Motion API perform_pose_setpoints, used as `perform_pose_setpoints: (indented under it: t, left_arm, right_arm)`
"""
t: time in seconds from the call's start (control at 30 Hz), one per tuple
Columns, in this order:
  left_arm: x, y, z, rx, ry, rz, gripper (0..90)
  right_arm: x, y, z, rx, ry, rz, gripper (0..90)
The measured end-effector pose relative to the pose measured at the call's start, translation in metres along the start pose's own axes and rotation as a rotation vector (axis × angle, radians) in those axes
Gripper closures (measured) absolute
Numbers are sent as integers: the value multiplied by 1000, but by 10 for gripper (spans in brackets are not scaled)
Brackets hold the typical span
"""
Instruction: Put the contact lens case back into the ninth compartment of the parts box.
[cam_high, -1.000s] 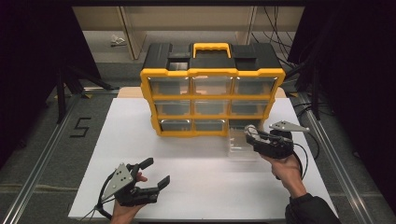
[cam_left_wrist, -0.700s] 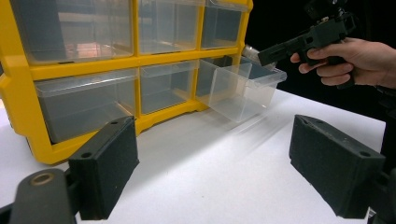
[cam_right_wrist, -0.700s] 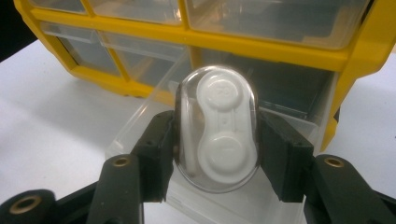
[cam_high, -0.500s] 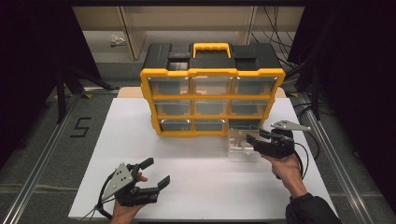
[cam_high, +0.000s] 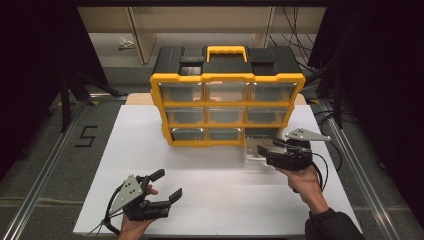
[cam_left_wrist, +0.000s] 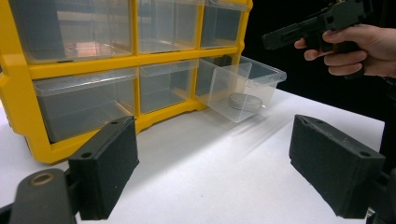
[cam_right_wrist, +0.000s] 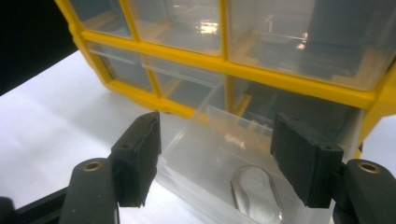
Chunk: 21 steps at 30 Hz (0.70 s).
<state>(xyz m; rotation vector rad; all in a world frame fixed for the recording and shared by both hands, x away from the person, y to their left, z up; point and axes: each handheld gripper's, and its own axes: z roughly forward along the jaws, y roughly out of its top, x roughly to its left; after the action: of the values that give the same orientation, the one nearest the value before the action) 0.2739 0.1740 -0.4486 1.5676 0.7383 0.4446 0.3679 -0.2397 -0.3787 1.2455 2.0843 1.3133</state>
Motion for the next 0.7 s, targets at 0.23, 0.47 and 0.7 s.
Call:
perform_pose_setpoints:
  t: [0.23, 0.47, 0.7]
  left_arm:
    - [0, 0, 0, -1, -3, 1, 150]
    - [0, 0, 0, -4, -5, 1, 150]
    - [0, 0, 0, -3, -7, 0, 150]
  right_arm:
    - [9, 3, -3, -10, 17, -20, 302]
    - [16, 5, -4, -24, 34, -38, 241]
    - [25, 5, -6, -54, 61, -63, 223]
